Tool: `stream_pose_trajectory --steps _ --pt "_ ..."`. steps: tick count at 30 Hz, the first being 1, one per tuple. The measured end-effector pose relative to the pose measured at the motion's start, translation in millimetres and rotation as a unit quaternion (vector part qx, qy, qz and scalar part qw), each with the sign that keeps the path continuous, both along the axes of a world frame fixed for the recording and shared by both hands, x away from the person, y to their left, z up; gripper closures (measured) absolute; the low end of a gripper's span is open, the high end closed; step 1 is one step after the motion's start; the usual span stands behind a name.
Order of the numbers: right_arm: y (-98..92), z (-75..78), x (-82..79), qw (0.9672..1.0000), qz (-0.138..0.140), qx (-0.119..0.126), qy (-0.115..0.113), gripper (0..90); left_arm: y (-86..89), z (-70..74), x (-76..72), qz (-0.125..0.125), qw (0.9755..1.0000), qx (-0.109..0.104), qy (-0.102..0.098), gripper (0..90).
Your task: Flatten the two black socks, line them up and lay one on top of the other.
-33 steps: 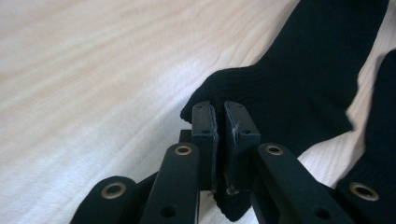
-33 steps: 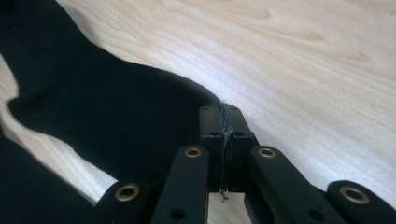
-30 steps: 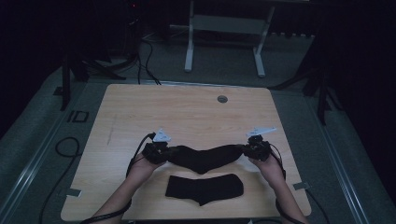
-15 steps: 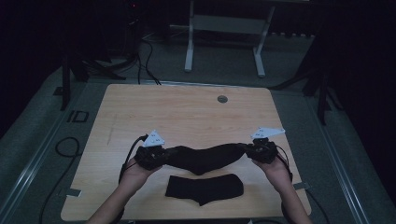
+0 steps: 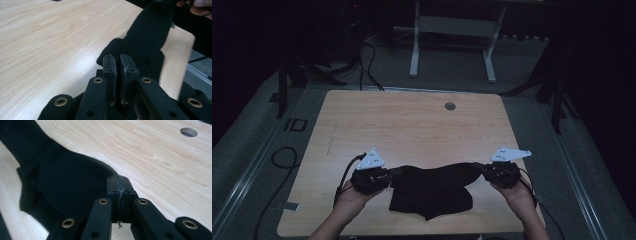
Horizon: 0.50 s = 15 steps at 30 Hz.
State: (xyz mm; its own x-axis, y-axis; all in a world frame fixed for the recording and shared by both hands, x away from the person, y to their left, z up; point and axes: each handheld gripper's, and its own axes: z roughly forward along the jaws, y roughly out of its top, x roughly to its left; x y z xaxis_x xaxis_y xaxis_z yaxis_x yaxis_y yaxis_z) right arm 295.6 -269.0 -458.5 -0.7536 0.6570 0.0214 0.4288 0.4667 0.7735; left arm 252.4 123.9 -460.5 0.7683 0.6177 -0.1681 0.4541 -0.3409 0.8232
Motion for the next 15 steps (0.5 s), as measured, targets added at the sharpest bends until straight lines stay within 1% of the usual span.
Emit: stream_pose_trajectory --steps 1,2,3,7,8,9,10,11,12,14,15 --pt "-1.3 1.1 -4.0 1.0 0.002 0.002 0.0 88.8 -1.7 2.7 -8.1 -0.007 1.0 0.0 -0.001 84.4" --pt "-2.5 1.6 -12.2 1.0 0.004 -0.001 -0.003 88.8 -2.7 2.8 -12.2 -0.008 1.0 0.0 -0.001 84.4" --pt "-2.5 0.9 -15.7 1.0 0.008 -0.001 -0.001 88.8 -3.6 2.1 -16.0 -0.012 0.9999 -0.001 0.003 84.4" --pt "-0.6 -5.0 -29.5 0.9998 0.015 -0.016 0.005 88.8 -6.8 -6.7 -32.0 -0.023 0.9996 0.001 0.017 84.4" --pt "-0.6 -5.0 -29.5 0.9998 0.015 -0.016 0.005 88.8 -6.8 -6.7 -32.0 -0.023 0.9996 0.001 0.017 84.4" --pt "-0.4 -6.6 -33.1 0.9996 0.018 -0.018 0.008 88.8 -6.8 -9.9 -34.6 -0.023 0.9995 0.003 0.019 84.4" --pt "-0.6 -10.6 -37.4 0.9996 0.019 -0.015 0.014 88.8 -4.9 -16.6 -34.8 -0.018 0.9994 0.0 0.03 84.4" --pt "-0.6 -10.6 -37.4 0.9996 0.019 -0.015 0.014 88.8 -4.9 -16.6 -34.8 -0.018 0.9994 0.0 0.03 84.4" --pt "0.2 -19.5 -38.2 0.9992 0.021 -0.02 0.027 88.8 -2.4 -28.9 -30.7 -0.019 0.9975 -0.013 0.066 84.4" --pt "0.9 -28.8 -36.0 0.9985 0.023 -0.023 0.044 88.8 -1.7 -42.3 -26.3 -0.014 0.996 -0.01 0.087 84.4" --pt "0.9 -28.8 -36.0 0.9985 0.023 -0.023 0.044 88.8 -1.7 -42.3 -26.3 -0.014 0.996 -0.01 0.087 84.4"
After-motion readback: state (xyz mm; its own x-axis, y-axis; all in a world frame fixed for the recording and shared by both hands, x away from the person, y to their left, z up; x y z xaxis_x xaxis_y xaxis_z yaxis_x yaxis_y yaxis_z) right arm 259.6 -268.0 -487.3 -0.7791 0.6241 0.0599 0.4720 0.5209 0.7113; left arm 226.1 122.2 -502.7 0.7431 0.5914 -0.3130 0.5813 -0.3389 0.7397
